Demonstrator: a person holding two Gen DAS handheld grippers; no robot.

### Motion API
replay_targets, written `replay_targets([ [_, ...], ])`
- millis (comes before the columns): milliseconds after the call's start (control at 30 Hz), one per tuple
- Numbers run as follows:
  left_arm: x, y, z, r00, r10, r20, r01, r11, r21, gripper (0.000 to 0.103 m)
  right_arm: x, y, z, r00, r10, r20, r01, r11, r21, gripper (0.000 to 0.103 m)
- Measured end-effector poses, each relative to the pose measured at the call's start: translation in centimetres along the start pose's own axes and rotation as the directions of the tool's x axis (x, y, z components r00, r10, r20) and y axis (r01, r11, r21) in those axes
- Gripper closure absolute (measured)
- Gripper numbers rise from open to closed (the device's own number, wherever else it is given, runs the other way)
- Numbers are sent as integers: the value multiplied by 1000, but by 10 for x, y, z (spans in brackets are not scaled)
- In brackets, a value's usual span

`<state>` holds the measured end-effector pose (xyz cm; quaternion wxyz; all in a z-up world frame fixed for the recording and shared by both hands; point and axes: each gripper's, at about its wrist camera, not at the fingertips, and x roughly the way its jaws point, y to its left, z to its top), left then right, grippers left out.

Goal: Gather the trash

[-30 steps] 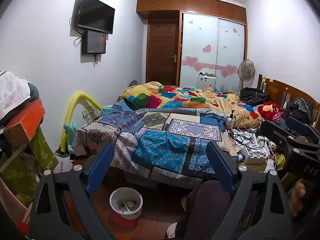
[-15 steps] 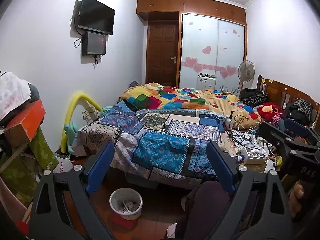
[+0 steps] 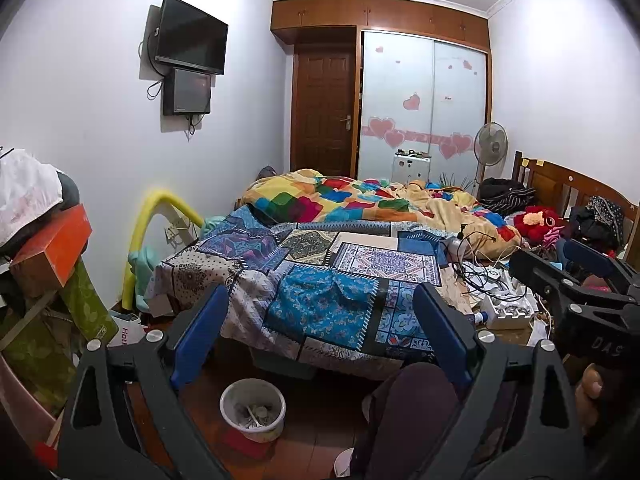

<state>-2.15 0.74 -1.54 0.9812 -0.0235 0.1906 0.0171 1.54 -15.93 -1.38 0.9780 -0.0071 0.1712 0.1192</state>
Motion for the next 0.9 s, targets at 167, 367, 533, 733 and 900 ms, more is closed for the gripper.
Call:
replay_targets([
  [167,-2,-2,2,1000,-5,7,5,1000,2,9,-1,0,0,1000,-1,1,1,1000,1,0],
  [367,-4,0,4,1000,-1,19,1,1000,-9,9,0,0,0,1000,-1,1,1,1000,1,0],
  [533,-3,4,3,1000,-3,11,3,1000,-19,9,0,-1,0,1000,0,0,0,1000,1,0],
  [733,-4,4,0,1000,-12,10,12,1000,-12,9,0,-1,0,1000,0,0,0,1000,2,0],
  [900,-1,3,0,1000,-19,4,19,1000,-7,9,0,0,-1,1000,-2,0,2,1000,1,0],
])
